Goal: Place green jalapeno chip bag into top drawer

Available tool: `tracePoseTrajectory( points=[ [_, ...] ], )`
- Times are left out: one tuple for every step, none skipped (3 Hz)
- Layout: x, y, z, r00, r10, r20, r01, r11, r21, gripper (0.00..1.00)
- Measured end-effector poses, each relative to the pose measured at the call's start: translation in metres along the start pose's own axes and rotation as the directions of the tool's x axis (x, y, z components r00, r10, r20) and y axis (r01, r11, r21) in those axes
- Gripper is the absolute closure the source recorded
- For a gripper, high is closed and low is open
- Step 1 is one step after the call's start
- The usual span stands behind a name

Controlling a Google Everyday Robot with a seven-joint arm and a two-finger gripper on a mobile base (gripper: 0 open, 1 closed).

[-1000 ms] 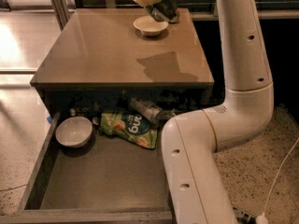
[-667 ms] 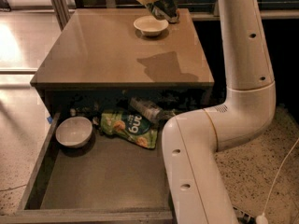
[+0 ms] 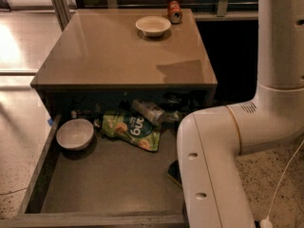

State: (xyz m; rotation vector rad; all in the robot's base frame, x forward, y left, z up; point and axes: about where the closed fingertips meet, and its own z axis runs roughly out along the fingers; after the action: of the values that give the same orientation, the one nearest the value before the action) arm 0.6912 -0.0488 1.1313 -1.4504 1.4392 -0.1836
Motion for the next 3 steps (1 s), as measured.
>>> tracePoseTrajectory(
  points=[
    [0.0,0.0,0.0,1.0,0.0,0.0,0.0,1.0,0.0,1.0],
    [-0.002,0.008,0.007,1.0,-0.001,0.014,0.002,0.9994,-0.034,1.0],
    [-0.002,0.024,0.006,1.0,-0.003,0.021,0.004,0.9964,-0.084,1.0]
  ],
)
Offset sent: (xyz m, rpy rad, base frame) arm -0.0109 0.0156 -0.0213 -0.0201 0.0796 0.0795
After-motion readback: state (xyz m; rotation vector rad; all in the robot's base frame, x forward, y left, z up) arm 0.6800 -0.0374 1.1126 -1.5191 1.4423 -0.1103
